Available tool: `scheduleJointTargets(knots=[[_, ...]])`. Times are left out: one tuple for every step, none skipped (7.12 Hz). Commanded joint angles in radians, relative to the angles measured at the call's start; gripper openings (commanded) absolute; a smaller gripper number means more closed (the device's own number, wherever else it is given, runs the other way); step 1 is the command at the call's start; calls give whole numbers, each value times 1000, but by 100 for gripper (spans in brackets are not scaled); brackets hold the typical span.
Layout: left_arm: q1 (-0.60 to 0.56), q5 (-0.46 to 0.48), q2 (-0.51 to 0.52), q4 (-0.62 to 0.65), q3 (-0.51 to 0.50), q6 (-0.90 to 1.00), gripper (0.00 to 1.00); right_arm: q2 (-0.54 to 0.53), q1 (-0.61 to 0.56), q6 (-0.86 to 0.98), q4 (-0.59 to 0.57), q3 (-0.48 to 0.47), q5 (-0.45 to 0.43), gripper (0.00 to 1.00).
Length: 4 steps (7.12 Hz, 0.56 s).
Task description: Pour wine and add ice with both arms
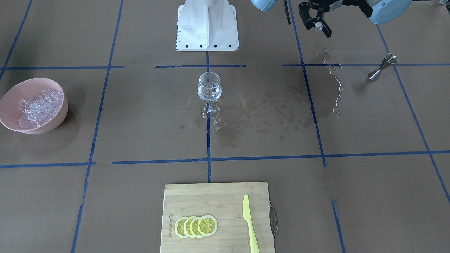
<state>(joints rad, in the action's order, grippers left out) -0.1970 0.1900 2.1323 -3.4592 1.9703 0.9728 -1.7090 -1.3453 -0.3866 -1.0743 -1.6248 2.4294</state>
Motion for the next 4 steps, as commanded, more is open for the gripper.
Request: scheduleJointTargets(knots=[[-21, 0, 18, 193, -7, 43, 100, 0, 0, -2, 1, -3, 0, 100], [-28, -1, 53, 283, -10, 44, 100, 0, 0, -2, 1, -4, 0, 100], [-45, -29, 76, 308, -11, 46, 100, 0, 0, -2, 1, -4, 0, 100], [-53, -50, 78, 413, -28, 44, 100, 0, 0, -3, 1, -10, 0, 100]])
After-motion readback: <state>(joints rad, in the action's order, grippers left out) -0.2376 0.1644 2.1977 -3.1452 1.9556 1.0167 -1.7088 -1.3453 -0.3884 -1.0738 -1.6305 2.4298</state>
